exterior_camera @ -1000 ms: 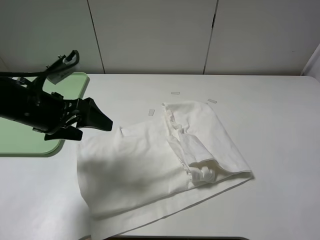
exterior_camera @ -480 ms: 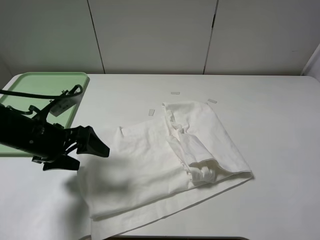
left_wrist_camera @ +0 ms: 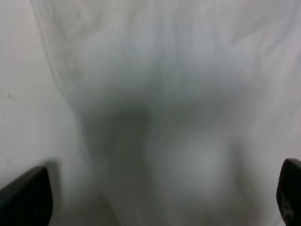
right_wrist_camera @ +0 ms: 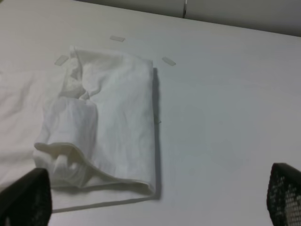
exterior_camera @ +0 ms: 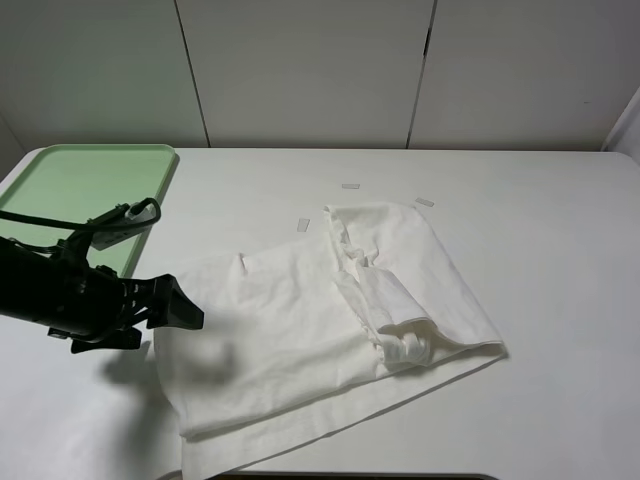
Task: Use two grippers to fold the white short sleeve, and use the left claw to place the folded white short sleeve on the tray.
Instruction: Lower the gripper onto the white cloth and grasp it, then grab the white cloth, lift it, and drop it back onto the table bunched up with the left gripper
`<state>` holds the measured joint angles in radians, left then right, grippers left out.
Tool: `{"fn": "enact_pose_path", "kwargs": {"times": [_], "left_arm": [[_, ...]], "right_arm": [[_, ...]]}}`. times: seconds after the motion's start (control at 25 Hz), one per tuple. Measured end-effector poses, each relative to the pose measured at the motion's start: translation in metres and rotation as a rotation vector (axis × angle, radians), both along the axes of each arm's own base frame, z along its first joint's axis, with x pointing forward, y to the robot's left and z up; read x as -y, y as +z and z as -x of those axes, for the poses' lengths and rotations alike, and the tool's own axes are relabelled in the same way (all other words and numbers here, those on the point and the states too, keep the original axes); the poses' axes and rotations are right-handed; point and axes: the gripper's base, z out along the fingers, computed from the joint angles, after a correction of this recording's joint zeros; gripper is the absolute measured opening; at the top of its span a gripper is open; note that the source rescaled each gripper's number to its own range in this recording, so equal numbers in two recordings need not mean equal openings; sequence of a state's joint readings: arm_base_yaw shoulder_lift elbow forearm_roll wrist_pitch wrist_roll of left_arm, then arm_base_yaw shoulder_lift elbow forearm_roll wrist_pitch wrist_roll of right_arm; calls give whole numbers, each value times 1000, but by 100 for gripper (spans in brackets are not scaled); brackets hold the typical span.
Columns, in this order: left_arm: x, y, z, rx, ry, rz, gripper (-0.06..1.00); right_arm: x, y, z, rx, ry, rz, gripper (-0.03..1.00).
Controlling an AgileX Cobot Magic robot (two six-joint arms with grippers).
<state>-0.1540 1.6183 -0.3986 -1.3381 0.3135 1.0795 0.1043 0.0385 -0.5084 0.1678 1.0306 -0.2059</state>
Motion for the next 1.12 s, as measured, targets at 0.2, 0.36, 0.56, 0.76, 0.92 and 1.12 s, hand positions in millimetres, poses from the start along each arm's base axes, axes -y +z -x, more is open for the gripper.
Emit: {"fn": "enact_pose_path", "kwargs": {"times": [0.2,0.36,0.56,0.76,0.92,1.12], "left_arm": [[1,-16,-5,-29,4,3,95],[7,-21,-14,-56,1,58,94],[16,-28,-27,-91,-17,126,70],[13,-36,-27,-93,-19,69,21],[14,-34,-36,-53,-92,42,5],[14,-18,-64,-56,-184,31,5]], "right_arm": [[0,0,0,0,0,0,100],[0,0,0,0,0,0,100],[0,0,0,0,0,0,100],[0,0,0,0,0,0,100],[0,0,0,0,0,0,100],[0,0,0,0,0,0,100]]}}
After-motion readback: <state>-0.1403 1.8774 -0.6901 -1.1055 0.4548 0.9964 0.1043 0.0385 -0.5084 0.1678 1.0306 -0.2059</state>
